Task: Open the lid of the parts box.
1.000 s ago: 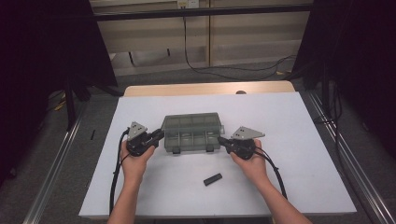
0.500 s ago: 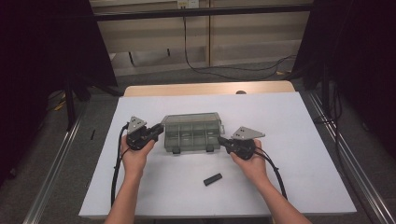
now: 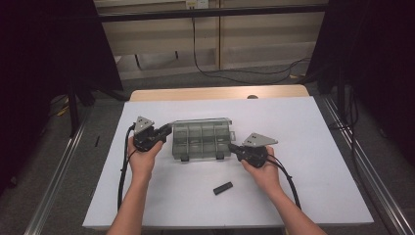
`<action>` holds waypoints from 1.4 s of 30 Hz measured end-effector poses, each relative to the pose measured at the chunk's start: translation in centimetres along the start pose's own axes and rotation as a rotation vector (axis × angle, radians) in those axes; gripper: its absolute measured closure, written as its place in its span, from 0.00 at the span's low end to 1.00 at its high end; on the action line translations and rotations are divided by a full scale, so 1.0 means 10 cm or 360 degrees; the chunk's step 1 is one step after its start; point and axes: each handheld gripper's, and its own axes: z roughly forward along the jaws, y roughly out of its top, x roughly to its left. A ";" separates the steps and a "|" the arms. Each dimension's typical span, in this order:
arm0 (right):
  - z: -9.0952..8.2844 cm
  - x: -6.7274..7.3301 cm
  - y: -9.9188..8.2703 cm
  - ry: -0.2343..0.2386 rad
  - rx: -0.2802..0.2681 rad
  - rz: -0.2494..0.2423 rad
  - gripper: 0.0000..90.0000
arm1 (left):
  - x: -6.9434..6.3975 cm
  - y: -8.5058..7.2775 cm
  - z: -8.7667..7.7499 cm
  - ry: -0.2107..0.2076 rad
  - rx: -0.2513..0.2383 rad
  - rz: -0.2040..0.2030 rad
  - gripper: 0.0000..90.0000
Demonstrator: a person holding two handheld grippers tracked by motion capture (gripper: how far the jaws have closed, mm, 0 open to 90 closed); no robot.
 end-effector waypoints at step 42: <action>0.00 0.00 0.00 -0.0001 -0.0005 0.0002 1.00 | 0.10 0.21 0.15 0.0025 -0.0033 -0.0040 0.92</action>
